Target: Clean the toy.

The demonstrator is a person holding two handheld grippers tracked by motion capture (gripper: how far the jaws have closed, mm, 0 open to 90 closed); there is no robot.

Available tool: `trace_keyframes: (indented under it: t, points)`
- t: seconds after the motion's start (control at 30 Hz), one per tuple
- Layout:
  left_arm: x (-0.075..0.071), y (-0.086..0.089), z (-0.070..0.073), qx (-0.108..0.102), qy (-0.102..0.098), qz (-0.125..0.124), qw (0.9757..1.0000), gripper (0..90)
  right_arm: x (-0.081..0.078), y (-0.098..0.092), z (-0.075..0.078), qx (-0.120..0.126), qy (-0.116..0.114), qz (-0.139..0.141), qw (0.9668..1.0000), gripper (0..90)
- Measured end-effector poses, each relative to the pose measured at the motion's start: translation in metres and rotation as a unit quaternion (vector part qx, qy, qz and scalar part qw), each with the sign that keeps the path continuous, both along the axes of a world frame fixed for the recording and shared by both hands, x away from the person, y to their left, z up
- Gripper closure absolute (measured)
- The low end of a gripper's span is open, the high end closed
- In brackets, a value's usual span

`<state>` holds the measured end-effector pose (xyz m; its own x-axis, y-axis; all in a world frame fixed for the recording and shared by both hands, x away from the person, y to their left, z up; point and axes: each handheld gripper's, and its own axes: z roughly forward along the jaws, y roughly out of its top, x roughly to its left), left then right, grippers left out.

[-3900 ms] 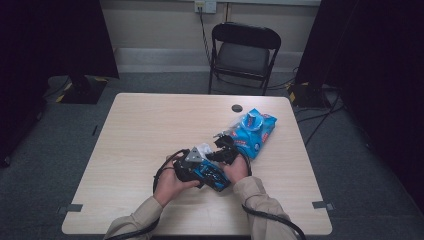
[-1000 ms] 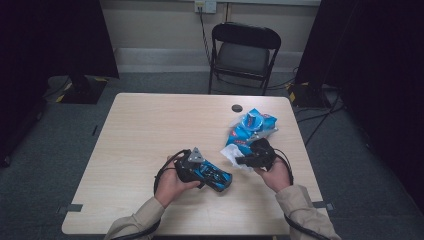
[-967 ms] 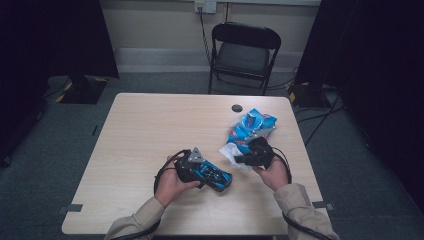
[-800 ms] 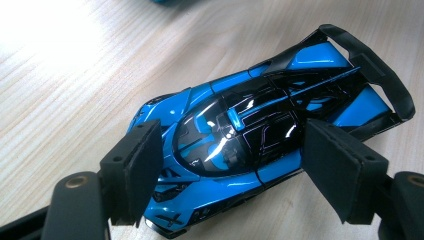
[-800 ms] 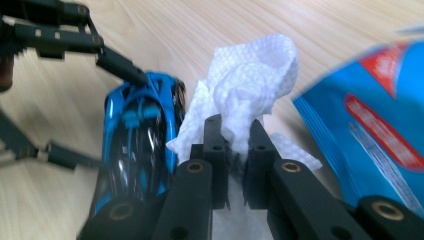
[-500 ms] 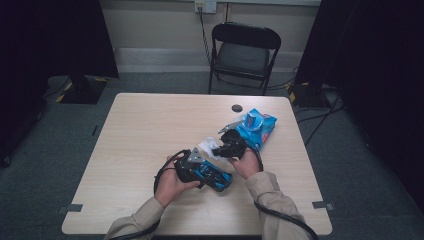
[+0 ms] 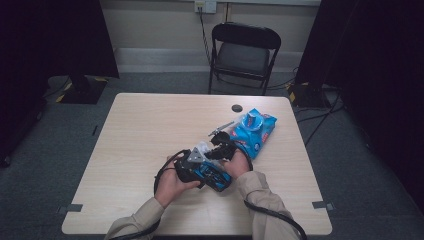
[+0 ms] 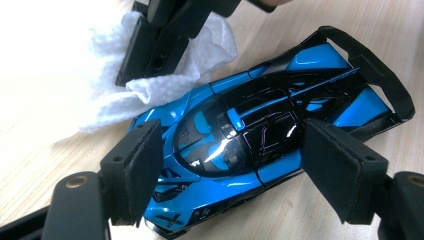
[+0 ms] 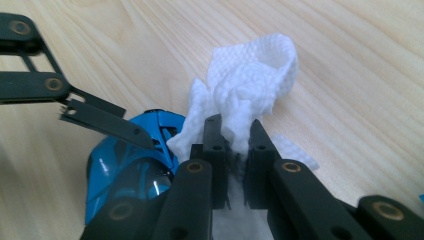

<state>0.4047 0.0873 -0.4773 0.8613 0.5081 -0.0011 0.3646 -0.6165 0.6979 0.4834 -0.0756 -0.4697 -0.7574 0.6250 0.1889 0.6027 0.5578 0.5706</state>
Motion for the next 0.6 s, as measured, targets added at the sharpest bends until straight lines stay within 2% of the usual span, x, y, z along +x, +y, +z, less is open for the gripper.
trace_keyframes:
  t: [0.1,0.2,0.43,0.6]
  points:
    - [-0.0001,-0.0003,-0.0002,-0.002,0.0,0.002,1.0,24.8,0.0004,0.0011,-0.0044,-0.011,0.003,0.003,0.9999,83.7]
    - [0.0001,-0.0004,0.0001,-0.002,0.002,0.001,1.0,24.9,0.0,0.0,-0.007,-0.004,0.009,0.0,1.0,83.9]
    - [0.0,-0.0016,0.0006,-0.001,0.004,-0.001,1.0,25.1,-0.0013,-0.0003,-0.0082,-0.015,0.007,0.007,0.9998,83.9]
    - [-0.0002,-0.002,0.0005,-0.001,0.004,-0.001,1.0,25.2,-0.0029,-0.004,-0.0098,-0.011,0.008,0.006,0.9999,84.0]
